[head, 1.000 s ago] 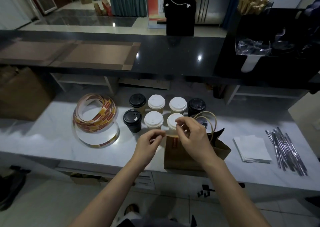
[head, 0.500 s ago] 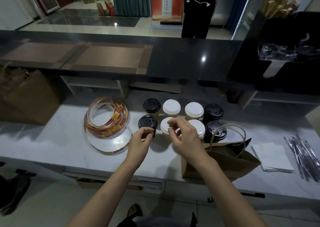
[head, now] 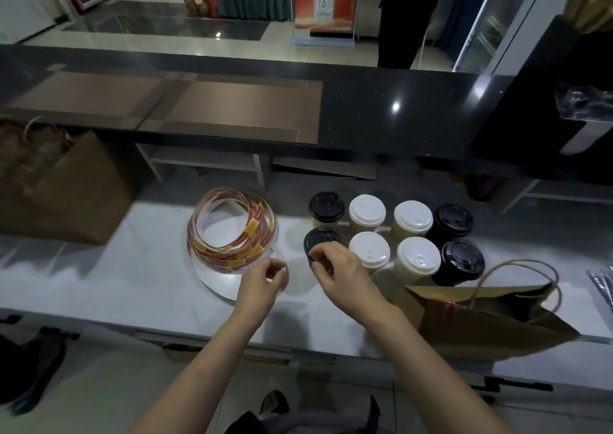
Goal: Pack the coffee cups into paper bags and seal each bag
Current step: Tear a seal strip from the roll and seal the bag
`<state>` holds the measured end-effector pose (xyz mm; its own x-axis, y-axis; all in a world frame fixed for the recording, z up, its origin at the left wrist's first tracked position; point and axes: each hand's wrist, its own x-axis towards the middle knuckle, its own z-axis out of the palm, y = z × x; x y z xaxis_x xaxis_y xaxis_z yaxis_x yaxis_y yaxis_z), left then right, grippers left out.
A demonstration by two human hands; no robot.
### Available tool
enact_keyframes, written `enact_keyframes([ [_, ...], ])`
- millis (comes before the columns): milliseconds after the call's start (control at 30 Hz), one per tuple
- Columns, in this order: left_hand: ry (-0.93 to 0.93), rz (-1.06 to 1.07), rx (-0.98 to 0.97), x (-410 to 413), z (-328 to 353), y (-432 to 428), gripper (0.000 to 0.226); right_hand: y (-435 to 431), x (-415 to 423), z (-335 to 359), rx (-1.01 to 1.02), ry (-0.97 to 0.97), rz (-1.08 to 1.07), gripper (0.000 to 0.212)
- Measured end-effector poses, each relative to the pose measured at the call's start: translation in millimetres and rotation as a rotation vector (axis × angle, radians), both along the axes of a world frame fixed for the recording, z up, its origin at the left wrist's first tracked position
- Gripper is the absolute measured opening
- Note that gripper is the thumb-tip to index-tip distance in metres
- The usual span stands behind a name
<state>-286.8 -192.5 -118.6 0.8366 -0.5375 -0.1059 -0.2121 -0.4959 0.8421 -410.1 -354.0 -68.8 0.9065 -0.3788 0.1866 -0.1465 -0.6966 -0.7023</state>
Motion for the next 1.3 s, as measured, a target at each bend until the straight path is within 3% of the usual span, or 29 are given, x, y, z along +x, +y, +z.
enact_keyframes([
  [400,-0.209,-0.288,0.415,42,-32,39,0.030,43,42,-35,0.048,0.164,-0.067,0.011],
  [733,-0.347,-0.383,0.562,49,-42,44,0.021,53,46,-45,0.073,0.264,-0.135,0.013],
  [833,-0.209,-0.336,0.468,47,-44,43,0.016,52,48,-50,0.098,0.258,-0.162,0.012],
  [1000,0.234,-0.149,0.001,50,-35,42,0.004,53,56,-51,0.211,0.203,-0.234,0.007],
  [1167,0.369,-0.072,-0.227,48,-18,44,0.014,57,68,-42,0.436,0.108,-0.330,0.006],
  [1300,0.391,-0.082,-0.244,51,-12,49,0.014,60,78,-36,0.595,0.040,-0.340,0.009],
])
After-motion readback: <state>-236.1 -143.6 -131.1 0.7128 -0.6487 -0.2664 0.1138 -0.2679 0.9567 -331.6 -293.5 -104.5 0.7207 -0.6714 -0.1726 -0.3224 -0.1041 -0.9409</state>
